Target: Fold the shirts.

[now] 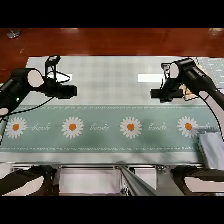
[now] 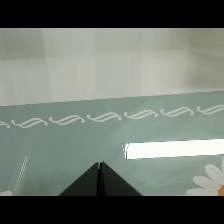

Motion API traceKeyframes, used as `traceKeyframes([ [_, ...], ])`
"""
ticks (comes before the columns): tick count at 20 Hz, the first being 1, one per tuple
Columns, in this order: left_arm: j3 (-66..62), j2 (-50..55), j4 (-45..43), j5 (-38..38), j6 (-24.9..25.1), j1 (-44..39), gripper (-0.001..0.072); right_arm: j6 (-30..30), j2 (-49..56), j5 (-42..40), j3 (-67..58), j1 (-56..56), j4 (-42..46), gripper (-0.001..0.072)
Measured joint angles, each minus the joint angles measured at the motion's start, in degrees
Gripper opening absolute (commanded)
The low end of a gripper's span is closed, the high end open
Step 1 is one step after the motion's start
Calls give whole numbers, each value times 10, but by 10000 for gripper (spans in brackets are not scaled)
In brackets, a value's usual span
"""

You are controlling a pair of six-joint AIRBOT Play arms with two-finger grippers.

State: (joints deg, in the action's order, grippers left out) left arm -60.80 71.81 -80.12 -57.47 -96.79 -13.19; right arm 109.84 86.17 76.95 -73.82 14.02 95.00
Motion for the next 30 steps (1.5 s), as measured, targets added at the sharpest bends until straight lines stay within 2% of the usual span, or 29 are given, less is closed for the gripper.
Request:
traceKeyframes([
  [19, 0, 0, 0, 0, 0, 0, 22, 0, 0, 0, 0, 0, 1, 26],
  [22, 0, 1, 0, 19, 0, 0, 22, 0, 0, -23, 0, 0, 12, 29],
  [23, 0, 2, 0, 29, 0, 0, 23, 0, 0, -38, 0, 0, 22, 122],
  [24, 0, 3, 0, 42, 0, 0, 40, 1, 0, -59, 0, 0, 39, 568],
  [25, 0, 4, 0, 58, 0, 0, 210, 5, 0, -81, 0, 0, 61, 633],
  [26, 0, 7, -5, 85, 0, 0, 681, 13, 0, -107, 0, 0, 94, 633],
  [27, 0, 9, -15, 116, 0, 0, 704, 23, 1, -133, 0, -2, 136, 633],
  [30, -1, 15, -70, 211, 2, 7, 703, 86, 1, -195, -11, -31, 278, 632],
])
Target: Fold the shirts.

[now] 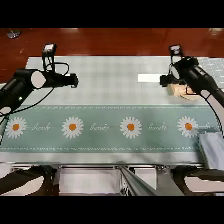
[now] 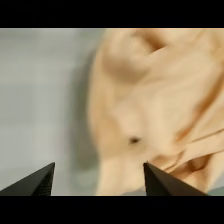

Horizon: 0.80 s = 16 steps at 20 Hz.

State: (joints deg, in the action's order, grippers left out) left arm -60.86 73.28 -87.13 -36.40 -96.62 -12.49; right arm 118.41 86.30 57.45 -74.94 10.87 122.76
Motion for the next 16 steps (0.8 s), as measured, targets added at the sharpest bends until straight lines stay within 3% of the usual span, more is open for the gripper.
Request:
traceKeyframes([
  [4, -1, 4, -38, 60, -1, 23, 702, 84, 15, -49, -26, -106, 50, 632],
  [8, -2, 15, -50, 82, -3, 35, 702, 105, 57, -70, -36, -207, -55, 631],
  [11, -2, 31, -53, 84, -13, 37, 702, 56, 92, -74, -38, -250, -169, 615],
  [12, -2, 37, -54, 80, -19, 38, 702, 33, 102, -73, -39, -257, -205, 556],
  [14, -2, 44, -55, 64, -26, 39, 702, -16, 114, -65, -40, -264, -270, 28],
  [16, -10, 46, -56, 29, -29, 43, 702, -61, 119, -46, -50, -268, -330, 27],
])
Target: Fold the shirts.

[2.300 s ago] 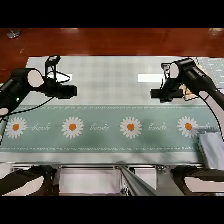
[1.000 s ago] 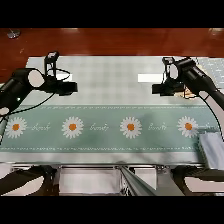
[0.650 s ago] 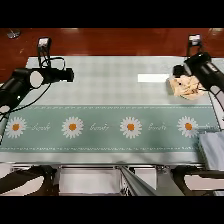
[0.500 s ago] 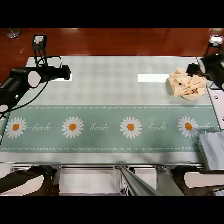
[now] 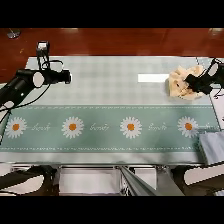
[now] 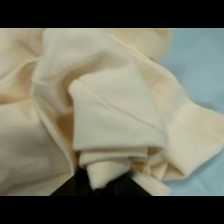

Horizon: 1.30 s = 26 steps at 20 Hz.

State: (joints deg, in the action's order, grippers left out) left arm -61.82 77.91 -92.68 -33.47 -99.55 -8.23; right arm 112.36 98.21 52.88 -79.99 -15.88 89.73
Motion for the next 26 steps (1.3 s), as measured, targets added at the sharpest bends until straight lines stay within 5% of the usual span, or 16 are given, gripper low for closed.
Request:
traceKeyframes([
  [9, -7, -149, 43, -167, 27, 41, 702, -129, -185, 52, -119, 34, -83, 26],
  [17, 188, -416, 170, -190, 22, -71, 701, -183, -385, 34, -209, 139, -74, 26],
  [26, 221, -460, 174, -150, 4, -97, 701, -253, -463, 90, -187, 330, -127, 25],
])
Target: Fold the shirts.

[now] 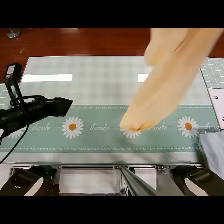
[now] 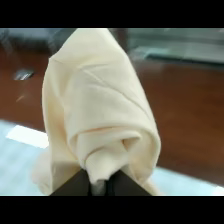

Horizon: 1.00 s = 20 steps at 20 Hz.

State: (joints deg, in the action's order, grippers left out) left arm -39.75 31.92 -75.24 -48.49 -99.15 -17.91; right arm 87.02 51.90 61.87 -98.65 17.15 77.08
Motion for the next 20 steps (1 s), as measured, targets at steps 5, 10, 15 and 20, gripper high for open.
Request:
traceKeyframes([
  [5, 1, -1, -35, 9, -10, 52, 701, 64, 23, -51, 208, 139, -12, 26],
  [10, 11, 1, 8, -13, -4, 93, 701, 137, 165, -158, 332, 229, -73, 276],
  [15, 17, 38, 40, -15, 7, 98, 701, 34, 286, -180, 339, 221, -305, 618],
  [20, 29, 124, 57, -54, 47, 77, 702, -17, 224, -26, 286, 28, -322, 618],
])
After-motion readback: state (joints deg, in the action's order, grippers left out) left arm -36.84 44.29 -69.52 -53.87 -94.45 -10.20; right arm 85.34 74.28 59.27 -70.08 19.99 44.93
